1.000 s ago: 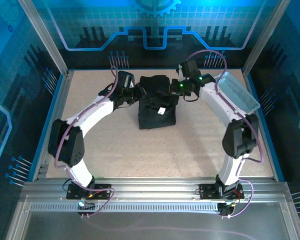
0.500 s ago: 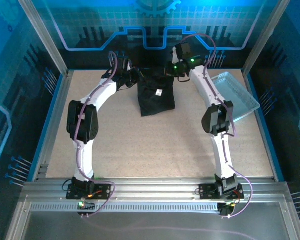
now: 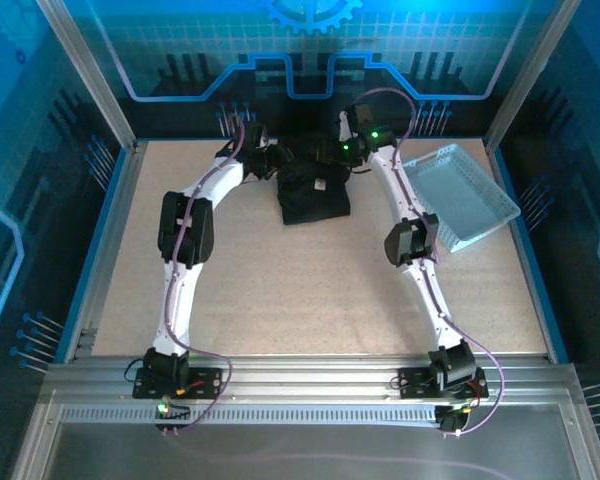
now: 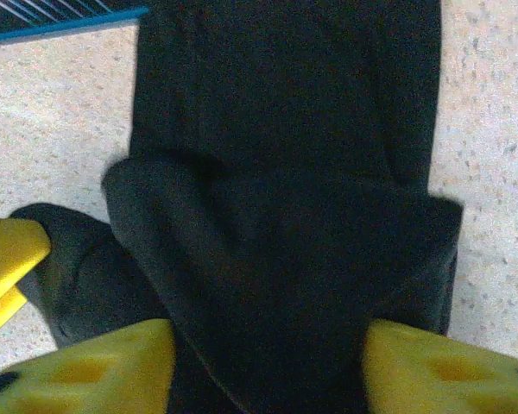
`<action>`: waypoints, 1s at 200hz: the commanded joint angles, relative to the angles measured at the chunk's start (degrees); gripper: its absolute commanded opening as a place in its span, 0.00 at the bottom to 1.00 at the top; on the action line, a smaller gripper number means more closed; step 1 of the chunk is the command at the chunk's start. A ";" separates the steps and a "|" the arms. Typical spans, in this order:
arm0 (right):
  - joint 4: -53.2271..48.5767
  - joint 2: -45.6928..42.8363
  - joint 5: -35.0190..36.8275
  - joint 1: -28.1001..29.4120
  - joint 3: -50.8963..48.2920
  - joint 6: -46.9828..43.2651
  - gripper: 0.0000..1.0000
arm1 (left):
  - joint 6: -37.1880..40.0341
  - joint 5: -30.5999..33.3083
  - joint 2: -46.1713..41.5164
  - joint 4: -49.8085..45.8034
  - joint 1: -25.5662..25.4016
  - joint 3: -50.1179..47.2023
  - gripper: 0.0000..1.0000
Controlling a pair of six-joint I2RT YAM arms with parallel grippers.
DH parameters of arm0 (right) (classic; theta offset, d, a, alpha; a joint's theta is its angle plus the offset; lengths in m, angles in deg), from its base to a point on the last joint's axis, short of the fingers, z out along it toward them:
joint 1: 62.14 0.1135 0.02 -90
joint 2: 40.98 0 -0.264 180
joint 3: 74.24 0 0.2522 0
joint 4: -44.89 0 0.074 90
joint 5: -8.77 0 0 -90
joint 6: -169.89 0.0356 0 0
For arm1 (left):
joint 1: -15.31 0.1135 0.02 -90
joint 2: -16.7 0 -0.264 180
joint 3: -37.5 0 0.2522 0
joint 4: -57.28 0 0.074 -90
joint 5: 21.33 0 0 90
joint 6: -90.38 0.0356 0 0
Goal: Fold the inside-out t-shirt
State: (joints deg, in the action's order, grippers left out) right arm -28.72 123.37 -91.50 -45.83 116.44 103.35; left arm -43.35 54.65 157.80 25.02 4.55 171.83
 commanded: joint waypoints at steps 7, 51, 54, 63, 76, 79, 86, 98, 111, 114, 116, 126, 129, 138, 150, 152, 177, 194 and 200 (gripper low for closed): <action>-4.01 -2.39 2.63 -2.26 4.86 -0.96 0.73 | 2.51 3.73 -3.58 -9.49 2.18 4.30 0.63; -14.81 -7.31 6.98 -1.81 4.92 -7.98 0.82 | 6.77 11.01 -21.03 -8.27 -1.07 -13.98 0.73; -15.45 -7.54 7.36 -1.58 4.92 -8.33 0.82 | 7.19 11.13 -22.04 -7.96 -1.53 -15.00 0.74; -17.50 -8.01 8.94 -0.68 4.92 -9.43 0.82 | 7.60 11.85 -24.14 -8.42 -3.04 -17.89 0.75; -19.81 -8.57 11.52 1.06 4.92 -11.02 0.82 | 7.10 9.46 -26.06 -6.60 -5.28 -22.06 0.75; -20.24 -8.68 12.11 1.54 4.92 -11.26 0.83 | 6.92 8.90 -26.34 -6.04 -5.84 -22.99 0.75; -21.17 -8.79 12.87 2.54 4.92 -11.89 0.82 | 6.81 8.18 -26.52 -5.27 -7.27 -24.42 0.75; -22.70 -8.49 13.61 4.03 4.92 -12.25 0.82 | 7.59 7.54 -26.09 -4.31 -9.79 -25.58 0.75; -24.31 -7.89 14.81 5.25 4.92 -12.21 0.79 | 7.42 7.38 -24.70 -3.55 -11.57 -25.54 0.75; -24.68 -7.71 14.90 5.46 4.92 -12.17 0.78 | 7.26 7.16 -24.26 -3.26 -11.89 -25.48 0.75; -24.91 -7.62 15.02 5.59 4.92 -12.05 0.78 | 7.14 6.97 -23.98 -2.98 -11.97 -25.43 0.75; -25.68 -7.10 15.73 6.07 4.92 -11.37 0.77 | 6.20 5.56 -22.24 -1.68 -12.25 -25.39 0.75; -25.81 -6.93 15.97 6.20 4.92 -11.20 0.76 | 5.69 5.50 -21.74 -1.49 -12.13 -25.41 0.75; -26.34 -6.66 16.34 6.35 4.90 -10.61 0.76 | 5.02 5.54 -20.49 -0.41 -12.15 -25.70 0.75; -27.15 -6.37 16.37 6.53 4.92 -10.02 0.76 | 5.20 5.63 -18.80 1.62 -12.22 -26.01 0.75; -27.33 -6.34 16.25 6.60 4.92 -10.02 0.77 | 5.22 5.48 -18.43 1.69 -12.19 -25.90 0.75; -29.17 -4.71 15.67 7.41 4.92 -9.42 0.74 | 4.68 2.98 -14.12 0.85 -12.23 -23.99 0.74; -30.71 -2.90 15.32 7.68 4.92 -8.21 0.66 | 3.60 3.63 -14.08 1.45 -12.18 -26.67 0.70; -31.07 -2.22 15.34 7.68 4.88 -7.88 0.63 | 3.18 4.37 -14.38 1.59 -12.15 -27.80 0.66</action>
State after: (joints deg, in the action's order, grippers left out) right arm -55.12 117.25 -74.86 -39.18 117.58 93.67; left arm -38.43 59.78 143.46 25.85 -7.58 146.67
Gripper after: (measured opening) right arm 0.676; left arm 0.721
